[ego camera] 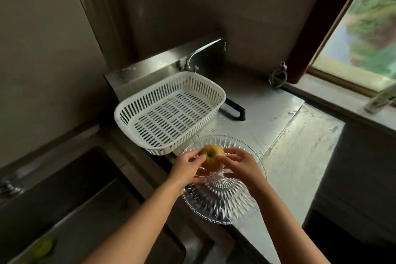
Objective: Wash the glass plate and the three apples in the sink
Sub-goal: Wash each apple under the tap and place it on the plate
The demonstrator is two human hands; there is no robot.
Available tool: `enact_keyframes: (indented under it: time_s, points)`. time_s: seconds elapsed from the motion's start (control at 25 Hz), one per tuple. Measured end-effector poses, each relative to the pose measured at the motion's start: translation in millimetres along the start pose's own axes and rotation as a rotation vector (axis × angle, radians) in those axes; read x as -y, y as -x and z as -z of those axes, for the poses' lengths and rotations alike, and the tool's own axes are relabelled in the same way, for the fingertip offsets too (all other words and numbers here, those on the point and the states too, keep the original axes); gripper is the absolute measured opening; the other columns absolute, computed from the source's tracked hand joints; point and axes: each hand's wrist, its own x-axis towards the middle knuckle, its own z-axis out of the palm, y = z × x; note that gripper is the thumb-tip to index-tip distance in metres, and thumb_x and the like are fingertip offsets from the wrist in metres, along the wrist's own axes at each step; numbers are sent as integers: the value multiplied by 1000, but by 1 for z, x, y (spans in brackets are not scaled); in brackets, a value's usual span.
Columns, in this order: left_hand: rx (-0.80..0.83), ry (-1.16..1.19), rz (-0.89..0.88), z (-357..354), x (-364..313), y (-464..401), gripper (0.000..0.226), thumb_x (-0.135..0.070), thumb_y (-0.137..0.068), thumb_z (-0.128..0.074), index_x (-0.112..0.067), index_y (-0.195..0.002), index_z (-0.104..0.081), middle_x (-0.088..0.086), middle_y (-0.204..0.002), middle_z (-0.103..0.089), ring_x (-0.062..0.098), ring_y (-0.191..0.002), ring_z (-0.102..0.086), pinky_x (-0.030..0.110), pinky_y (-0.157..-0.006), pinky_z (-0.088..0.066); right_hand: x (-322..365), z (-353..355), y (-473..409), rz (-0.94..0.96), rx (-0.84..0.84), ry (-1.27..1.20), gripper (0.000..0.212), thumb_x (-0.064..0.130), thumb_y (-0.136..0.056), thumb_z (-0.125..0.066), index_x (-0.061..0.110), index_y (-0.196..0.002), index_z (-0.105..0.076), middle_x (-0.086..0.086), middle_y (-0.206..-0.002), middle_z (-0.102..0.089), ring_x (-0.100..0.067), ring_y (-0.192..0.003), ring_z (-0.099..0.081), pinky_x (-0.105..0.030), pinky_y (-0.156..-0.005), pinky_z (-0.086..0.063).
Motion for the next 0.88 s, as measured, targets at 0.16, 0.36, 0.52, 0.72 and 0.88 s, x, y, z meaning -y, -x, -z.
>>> enact_keyframes:
  time_s: [0.16,0.36,0.52,0.72,0.88]
  points:
    - [6,-42,57,-7,9,-20,40,-19,-90,-53,-20,-130,-49,8,-128,-49,21,-100,-56,25,-58,-58,-15,5,-15,-47,27,-26,32,17,-76,-71,7,-105,-59,-13,-94,-69,-21,-75,-70,-35,-60,-60]
    - [24,-16,110,-3,21,-30,41,-18,-91,-52,-19,-132,-47,8,-118,-53,29,-97,-65,28,-60,-59,-25,1,-25,-114,43,14,37,19,-75,-73,5,-107,-59,-17,-99,-68,-27,-81,-70,-43,-66,-61]
    - [25,13,125,0,23,-30,42,-18,-90,-53,-20,-131,-47,7,-113,-56,25,-83,-69,27,-57,-58,-26,-1,-30,-147,51,40,40,20,-75,-72,3,-108,-57,-20,-101,-66,-31,-85,-69,-46,-67,-60]
    - [22,-12,112,2,18,-23,42,-18,-91,-53,-20,-132,-46,8,-116,-58,22,-77,-71,26,-56,-58,-23,0,-25,-127,24,114,48,25,-76,-72,4,-116,-54,-15,-107,-64,-27,-85,-67,-35,-61,-59]
    - [14,-46,29,13,10,-6,39,-20,-91,-53,-23,-129,-47,-1,-105,-59,17,-78,-71,25,-63,-59,-8,3,-14,83,-212,305,45,30,-72,-75,14,-112,-60,0,-103,-61,-18,-89,-62,-32,-73,-54]
